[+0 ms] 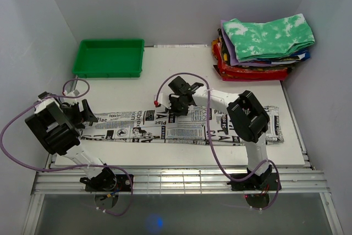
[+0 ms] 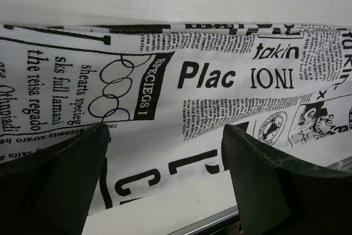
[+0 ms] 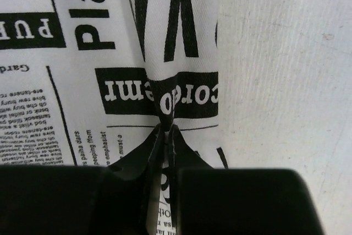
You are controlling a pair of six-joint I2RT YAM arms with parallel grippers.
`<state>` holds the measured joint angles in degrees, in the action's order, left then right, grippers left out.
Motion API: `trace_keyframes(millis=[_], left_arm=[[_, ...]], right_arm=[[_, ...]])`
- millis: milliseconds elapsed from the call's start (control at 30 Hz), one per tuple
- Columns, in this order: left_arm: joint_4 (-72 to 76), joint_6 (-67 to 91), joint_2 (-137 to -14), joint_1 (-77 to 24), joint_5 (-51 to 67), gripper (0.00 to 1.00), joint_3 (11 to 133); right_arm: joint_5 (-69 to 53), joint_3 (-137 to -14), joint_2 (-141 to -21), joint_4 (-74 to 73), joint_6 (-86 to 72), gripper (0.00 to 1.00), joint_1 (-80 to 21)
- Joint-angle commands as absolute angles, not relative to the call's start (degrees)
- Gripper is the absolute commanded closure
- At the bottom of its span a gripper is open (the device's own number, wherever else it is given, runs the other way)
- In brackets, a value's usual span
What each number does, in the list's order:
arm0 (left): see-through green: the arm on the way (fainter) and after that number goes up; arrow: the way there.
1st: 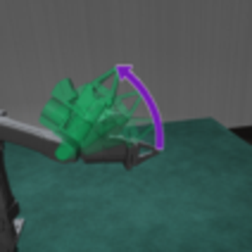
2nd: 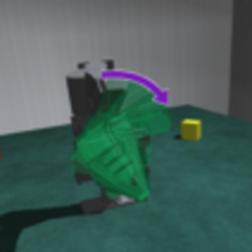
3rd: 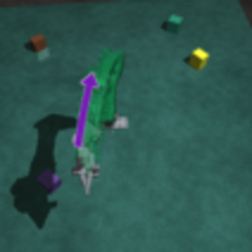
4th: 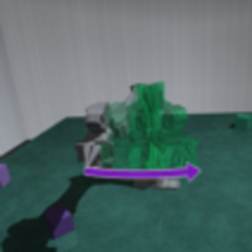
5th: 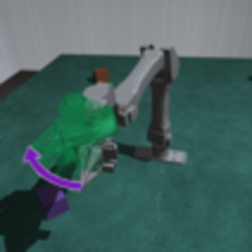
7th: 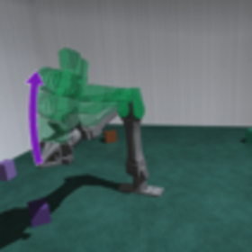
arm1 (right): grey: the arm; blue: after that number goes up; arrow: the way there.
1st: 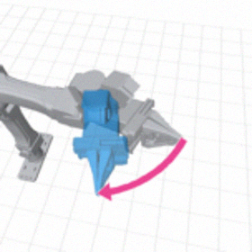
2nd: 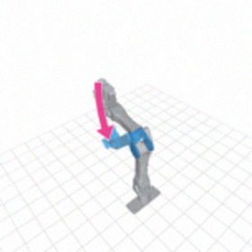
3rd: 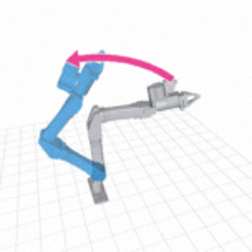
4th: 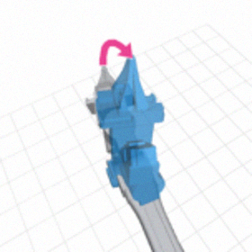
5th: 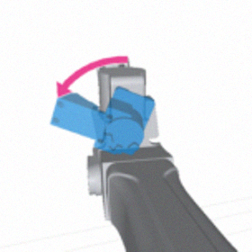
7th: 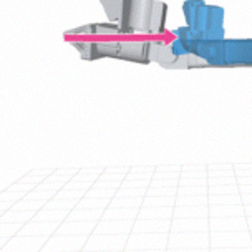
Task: Fold and stack the trousers
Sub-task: Fold the trousers
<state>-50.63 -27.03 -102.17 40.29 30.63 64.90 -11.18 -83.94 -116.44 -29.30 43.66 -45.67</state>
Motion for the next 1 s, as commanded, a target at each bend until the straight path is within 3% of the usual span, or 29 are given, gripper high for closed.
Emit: trace_keyframes(millis=[0,33,67,100,167,233,267,367,467,733,967], left_arm=[[-47.72,-26.02,-105.38,40.34,23.91,0.02,63.72],[-47.72,-25.93,-105.47,40.43,23.91,0.02,63.63],[-47.81,-25.84,-105.56,40.34,24.17,0.02,63.55],[-47.9,-25.75,-105.3,40.34,24.52,0.02,63.46],[-47.9,-25.75,-105.12,40.34,24.78,0.02,63.54],[-48.16,-25.93,-104.77,40.34,24.87,0.02,63.63],[-48.16,-25.93,-104.68,40.34,24.87,0.02,63.63],[-48.34,-25.93,-104.33,40.34,25.05,0.02,63.63],[-48.25,-26.02,-104.33,40.34,24.96,0.02,63.54],[-48.16,-25.58,-104.06,40.34,24.61,0.02,63.19],[-48.51,-26.37,-102.83,40.34,24.08,0.02,62.76]], right_arm=[[-7.99,-82.27,-109.53,-30.58,46.49,0.89,-45.18],[-8.26,-82.0,-108.9,-31.98,46.67,0.62,-45.18],[-8.52,-82.0,-108.64,-32.86,46.84,0.46,-45.18],[-9.05,-82.52,-108.37,-34.35,46.85,0.37,-45.26],[-9.75,-83.58,-107.15,-38.29,46.93,0.32,-45.18],[-13.17,-83.5,-104.07,-40.94,47.2,0.37,-45.18],[-14.84,-83.06,-102.93,-43.65,47.02,0.47,-45.26],[-19.94,-82.53,-100.55,-50.17,46.58,0.6,-46.58],[-21.27,-77.1,-98.27,-52.74,44.92,0.65,-48.42],[-13.9,-64.0,-95.71,-41.6,40.52,0.62,-50.36],[-7.47,-60.21,-95.89,-34.98,39.29,0.63,-50.36]])
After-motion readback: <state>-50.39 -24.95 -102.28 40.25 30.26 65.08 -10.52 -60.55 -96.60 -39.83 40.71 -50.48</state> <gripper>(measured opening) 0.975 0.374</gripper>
